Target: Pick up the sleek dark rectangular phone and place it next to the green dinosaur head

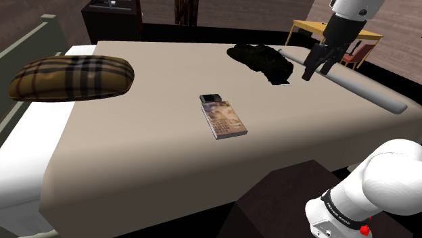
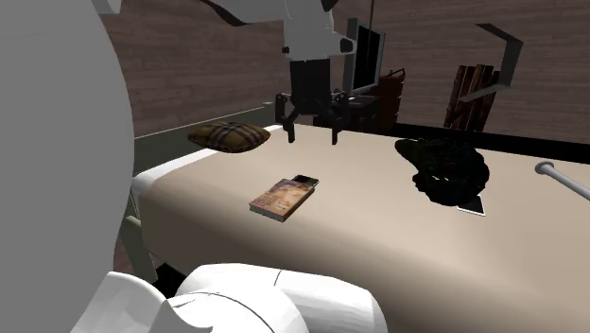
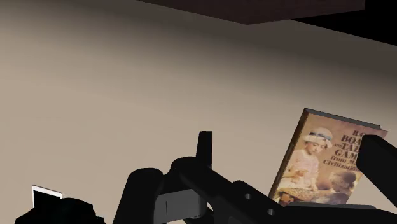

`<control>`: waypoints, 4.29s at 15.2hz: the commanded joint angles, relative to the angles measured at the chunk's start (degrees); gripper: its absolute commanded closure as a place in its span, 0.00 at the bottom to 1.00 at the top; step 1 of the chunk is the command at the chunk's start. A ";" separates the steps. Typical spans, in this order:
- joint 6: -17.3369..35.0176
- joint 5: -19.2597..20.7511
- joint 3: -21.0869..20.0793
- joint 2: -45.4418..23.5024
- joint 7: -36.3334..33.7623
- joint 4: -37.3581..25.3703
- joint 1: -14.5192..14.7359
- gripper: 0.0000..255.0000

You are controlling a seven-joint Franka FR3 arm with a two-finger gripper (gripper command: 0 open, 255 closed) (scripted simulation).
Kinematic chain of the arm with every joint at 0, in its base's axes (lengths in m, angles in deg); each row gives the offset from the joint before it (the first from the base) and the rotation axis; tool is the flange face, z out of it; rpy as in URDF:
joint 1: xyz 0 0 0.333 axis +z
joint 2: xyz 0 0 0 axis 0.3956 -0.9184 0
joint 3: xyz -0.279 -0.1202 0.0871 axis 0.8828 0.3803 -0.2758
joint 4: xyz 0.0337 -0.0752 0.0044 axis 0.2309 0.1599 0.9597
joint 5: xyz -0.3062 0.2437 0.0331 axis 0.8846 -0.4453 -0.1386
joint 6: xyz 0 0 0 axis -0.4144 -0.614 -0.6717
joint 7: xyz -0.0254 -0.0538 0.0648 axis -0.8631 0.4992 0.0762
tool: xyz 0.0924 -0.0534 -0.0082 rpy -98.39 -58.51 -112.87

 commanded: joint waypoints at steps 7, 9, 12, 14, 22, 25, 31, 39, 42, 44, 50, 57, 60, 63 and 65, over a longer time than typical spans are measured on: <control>9.93 2.40 5.25 -9.50 12.05 0.24 2.43 0.00; 13.02 2.75 6.79 -13.20 16.02 -0.41 3.27 0.00; 17.31 2.83 8.88 -19.10 21.97 -2.04 4.59 0.00; 19.92 2.55 10.09 -23.22 25.96 -3.52 5.46 0.00; 27.80 -0.89 12.86 -40.45 42.01 -12.31 8.25 0.00; 29.62 -2.73 12.86 -46.97 47.82 -16.64 8.76 0.00; 31.48 -5.92 11.23 -59.73 58.32 -26.74 8.92 0.00; 33.47 -7.37 8.93 -69.93 65.04 -34.43 8.66 0.00; 35.38 -7.57 8.83 -70.91 65.17 -33.50 8.63 0.00; 36.37 -7.67 8.78 -71.45 65.23 -33.04 8.62 0.00; 36.36 -7.68 8.79 -71.46 65.24 -33.06 8.62 0.00; 36.29 -7.69 8.79 -71.58 65.23 -33.24 8.62 1.00; 36.24 -7.68 8.79 -71.55 65.23 -33.26 8.62 1.00; 35.12 -7.54 8.86 -70.75 65.14 -33.60 8.66 1.00; 33.86 -7.41 8.92 -70.08 65.04 -34.19 8.69 1.00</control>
